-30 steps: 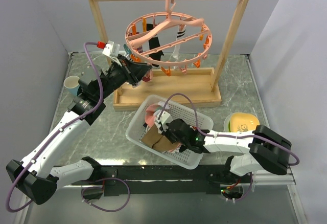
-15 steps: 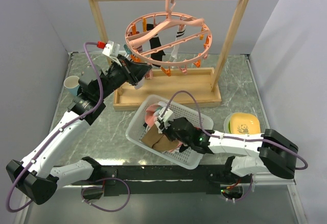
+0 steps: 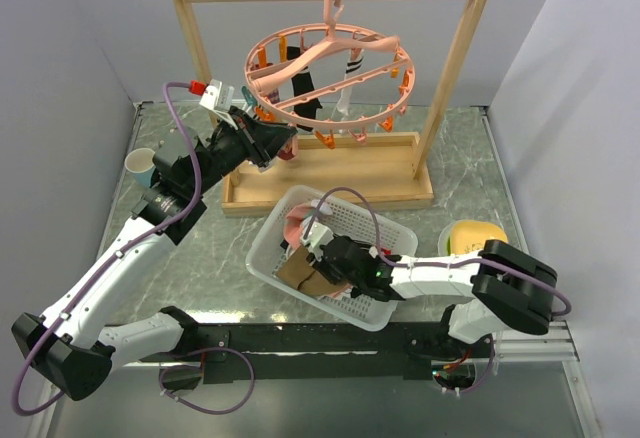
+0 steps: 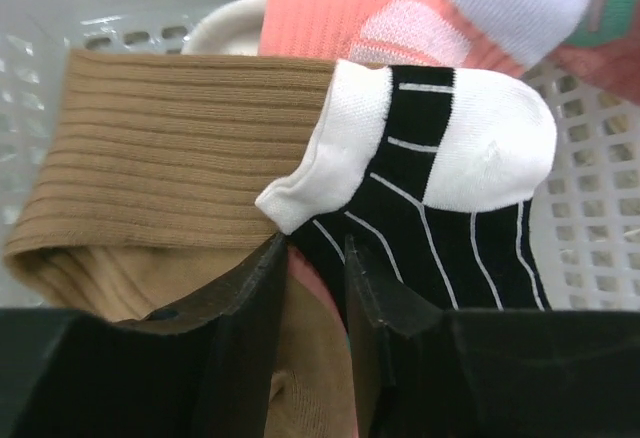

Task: Clip the socks to the hanger
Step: Pick up the sock from the bin.

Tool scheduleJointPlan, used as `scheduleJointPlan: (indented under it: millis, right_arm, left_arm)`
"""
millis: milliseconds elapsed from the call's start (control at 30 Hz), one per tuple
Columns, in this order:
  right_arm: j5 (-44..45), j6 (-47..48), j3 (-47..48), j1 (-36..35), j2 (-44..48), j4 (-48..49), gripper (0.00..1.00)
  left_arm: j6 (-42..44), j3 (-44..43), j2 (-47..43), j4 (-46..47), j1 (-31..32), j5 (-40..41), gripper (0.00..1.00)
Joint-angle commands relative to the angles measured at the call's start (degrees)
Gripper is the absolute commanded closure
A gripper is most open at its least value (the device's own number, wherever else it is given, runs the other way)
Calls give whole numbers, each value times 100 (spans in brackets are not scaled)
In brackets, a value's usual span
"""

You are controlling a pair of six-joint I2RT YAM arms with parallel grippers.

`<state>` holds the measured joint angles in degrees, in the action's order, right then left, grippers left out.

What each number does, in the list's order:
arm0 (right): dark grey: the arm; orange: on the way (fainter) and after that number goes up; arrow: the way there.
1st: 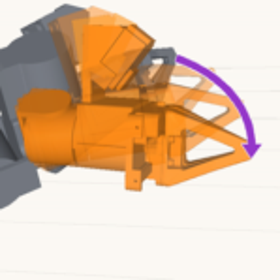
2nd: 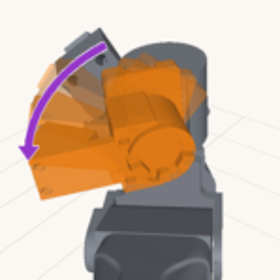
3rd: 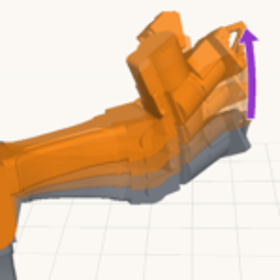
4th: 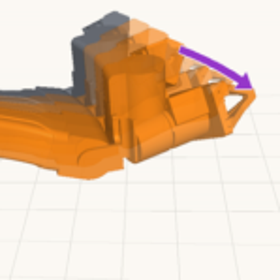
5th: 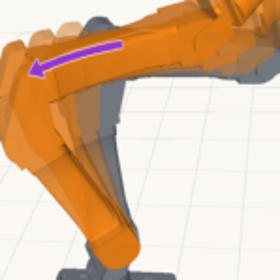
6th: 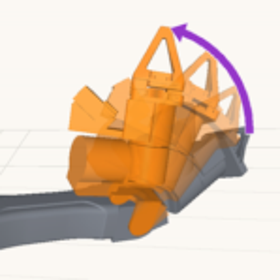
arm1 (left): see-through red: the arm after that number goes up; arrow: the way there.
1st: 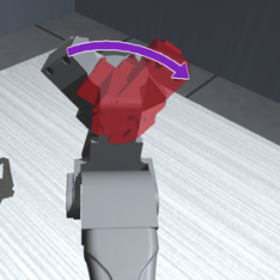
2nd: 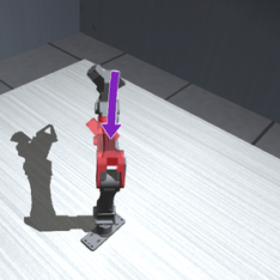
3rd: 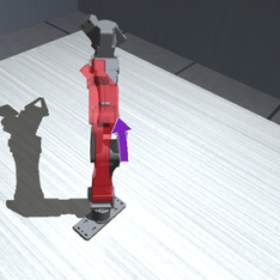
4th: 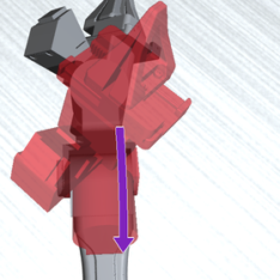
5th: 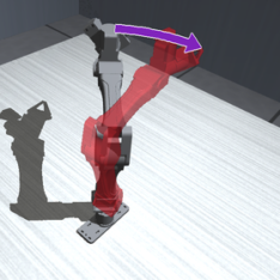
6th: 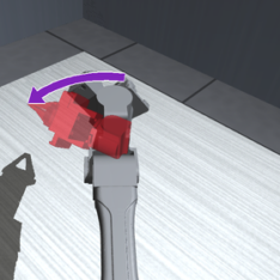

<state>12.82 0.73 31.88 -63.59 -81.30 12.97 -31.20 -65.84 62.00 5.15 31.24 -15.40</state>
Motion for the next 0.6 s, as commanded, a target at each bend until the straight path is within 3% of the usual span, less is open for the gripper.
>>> scheduleJointPlan:
  millis: [0,233,567]
  right_arm:
    - [186,15,240,-30,-141,468,66]
    - [274,-3,90,-22,351,531,84]
    - [230,-266,99,-30,1387,-49,89]
  left_arm:
    - [-132,54,-170,-163,-31,-236,89]
    - [-149,107,-197,-181,-57,-244,89]
    - [-141,151,-232,-163,-75,-253,89]
